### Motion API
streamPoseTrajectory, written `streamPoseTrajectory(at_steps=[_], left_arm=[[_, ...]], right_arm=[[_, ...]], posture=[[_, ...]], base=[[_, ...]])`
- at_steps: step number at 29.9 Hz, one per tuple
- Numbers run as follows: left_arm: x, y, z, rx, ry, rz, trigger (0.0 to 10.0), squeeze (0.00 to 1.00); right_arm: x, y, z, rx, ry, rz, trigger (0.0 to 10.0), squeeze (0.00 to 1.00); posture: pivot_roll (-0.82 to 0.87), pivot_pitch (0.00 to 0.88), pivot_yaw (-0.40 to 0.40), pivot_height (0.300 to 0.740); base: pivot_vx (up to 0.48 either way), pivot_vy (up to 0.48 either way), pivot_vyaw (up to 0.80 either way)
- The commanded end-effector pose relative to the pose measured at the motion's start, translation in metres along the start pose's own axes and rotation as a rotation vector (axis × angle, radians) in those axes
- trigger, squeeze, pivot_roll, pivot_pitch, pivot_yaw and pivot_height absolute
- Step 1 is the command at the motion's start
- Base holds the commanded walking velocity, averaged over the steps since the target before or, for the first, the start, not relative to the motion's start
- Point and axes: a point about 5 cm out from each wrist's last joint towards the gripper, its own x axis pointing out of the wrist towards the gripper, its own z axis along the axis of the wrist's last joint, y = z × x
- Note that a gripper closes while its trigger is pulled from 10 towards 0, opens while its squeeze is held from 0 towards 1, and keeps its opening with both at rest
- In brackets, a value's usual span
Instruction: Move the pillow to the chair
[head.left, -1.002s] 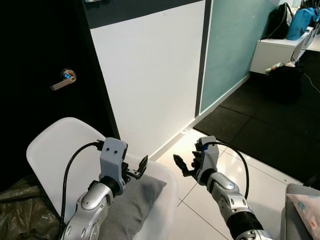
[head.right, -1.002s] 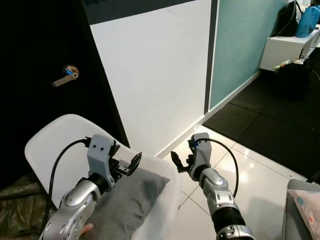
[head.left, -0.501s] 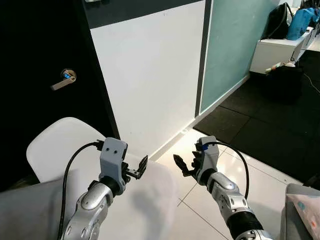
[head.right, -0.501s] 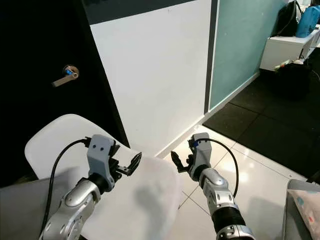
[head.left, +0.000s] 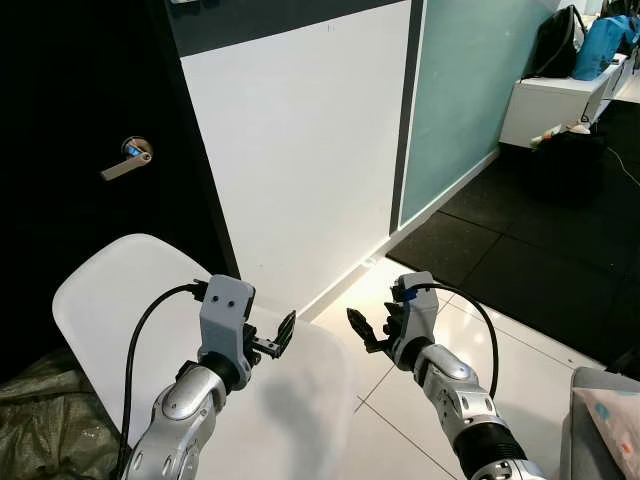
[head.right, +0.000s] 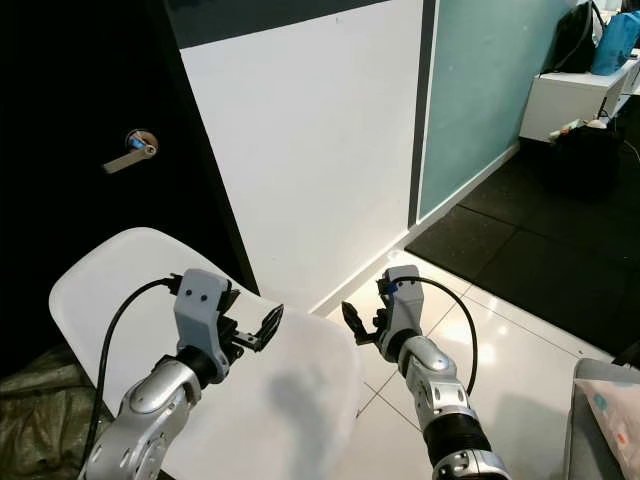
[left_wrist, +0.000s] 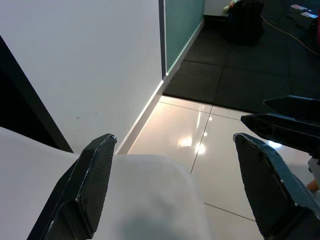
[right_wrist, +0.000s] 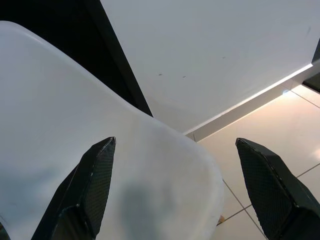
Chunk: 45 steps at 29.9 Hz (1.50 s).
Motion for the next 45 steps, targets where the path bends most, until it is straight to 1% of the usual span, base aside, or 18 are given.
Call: streamPoseTrajectory(at_steps=[1,3,6,8,9,10,13,14,15,16,17,21,22,25,31,35,42,45], left_arm=[[-0.002,0.003,-0.004,-0.015,0.010,0.019,10.0,0.00],[-0.001,0.003,-0.004,-0.021,0.009,0.022,10.0,0.00],[-0.001,0.005,-0.003,-0.075,-0.011,0.054,10.0,0.00],[-0.001,0.005,-0.003,-0.075,-0.011,0.054,10.0,0.00],[-0.004,0.012,-0.004,-0.097,-0.014,0.093,10.0,0.00],[-0.004,0.012,-0.004,-0.097,-0.014,0.093,10.0,0.00],[-0.012,0.025,-0.013,-0.057,0.022,0.142,10.0,0.00],[-0.014,0.029,-0.017,-0.050,0.037,0.159,10.0,0.00],[-0.020,0.037,-0.024,-0.056,0.068,0.192,10.0,0.00],[-0.023,0.041,-0.028,-0.054,0.085,0.213,10.0,0.00],[-0.023,0.041,-0.028,-0.054,0.085,0.213,10.0,0.00],[-0.031,0.050,-0.037,-0.051,0.124,0.288,10.0,0.00],[-0.031,0.050,-0.037,-0.051,0.124,0.288,10.0,0.00],[-0.035,0.062,-0.044,-0.079,0.144,0.388,10.0,0.00],[-0.038,0.071,-0.049,-0.088,0.161,0.441,10.0,0.00],[-0.042,0.077,-0.055,-0.085,0.182,0.476,10.0,0.00],[-0.043,0.073,-0.063,-0.087,0.204,0.490,10.0,0.00],[-0.043,0.073,-0.066,-0.094,0.210,0.491,10.0,0.00]], right_arm=[[0.000,0.003,0.000,0.015,-0.005,0.007,10.0,0.00],[0.000,0.001,0.000,0.015,-0.002,0.005,10.0,0.00],[0.000,-0.003,0.000,0.004,0.012,0.004,10.0,0.00],[0.000,-0.003,0.000,0.004,0.012,0.004,10.0,0.00],[-0.001,-0.004,0.000,0.003,0.015,-0.007,10.0,0.00],[-0.001,-0.004,0.000,0.003,0.015,-0.007,10.0,0.00],[-0.002,-0.009,-0.001,0.015,0.018,-0.034,10.0,0.00],[-0.003,-0.011,-0.001,0.022,0.019,-0.049,10.0,0.00],[-0.006,-0.020,-0.005,-0.013,0.053,-0.093,10.0,0.00],[-0.009,-0.027,-0.008,-0.013,0.069,-0.119,10.0,0.00],[-0.009,-0.027,-0.008,-0.013,0.069,-0.119,10.0,0.00],[-0.020,-0.047,-0.017,-0.050,0.135,-0.193,10.0,0.00],[-0.020,-0.047,-0.017,-0.050,0.135,-0.193,10.0,0.00],[-0.029,-0.060,-0.028,-0.092,0.215,-0.259,10.0,0.00],[-0.033,-0.061,-0.038,-0.111,0.271,-0.273,10.0,0.00],[-0.033,-0.059,-0.046,-0.121,0.310,-0.270,10.0,0.00],[-0.032,-0.056,-0.050,-0.131,0.325,-0.252,10.0,0.00],[-0.031,-0.054,-0.049,-0.131,0.316,-0.244,10.0,0.00]], posture=[[-0.14,0.029,0.023,0.740],[-0.15,0.023,0.018,0.740],[-0.17,0.021,0.009,0.740],[-0.17,0.021,0.009,0.740],[-0.18,0.018,0.017,0.740],[-0.18,0.018,0.017,0.740],[-0.19,0.018,0.026,0.740],[-0.19,0.018,0.026,0.740],[-0.19,0.014,0.032,0.740],[-0.19,0.016,0.032,0.740],[-0.19,0.016,0.032,0.740],[-0.19,0.019,0.027,0.740],[-0.19,0.019,0.027,0.740],[-0.19,0.022,0.026,0.740],[-0.18,0.024,0.020,0.740],[-0.18,0.026,0.011,0.740],[-0.19,0.015,0.004,0.740],[-0.19,0.011,0.003,0.740]], base=[[0.000,0.000,0.00],[0.000,0.000,0.00],[0.000,0.000,0.00],[0.000,0.000,0.00],[0.000,0.000,0.00],[0.000,0.000,0.00],[0.000,0.000,0.00],[0.000,0.000,0.00],[0.000,0.000,0.00],[0.000,0.000,0.00],[0.000,0.000,0.00],[0.000,0.000,0.00],[0.000,0.000,0.00],[0.000,0.000,0.00],[0.000,0.000,0.00],[0.000,0.000,-0.65],[0.000,0.000,-0.64],[0.000,0.000,0.00]])
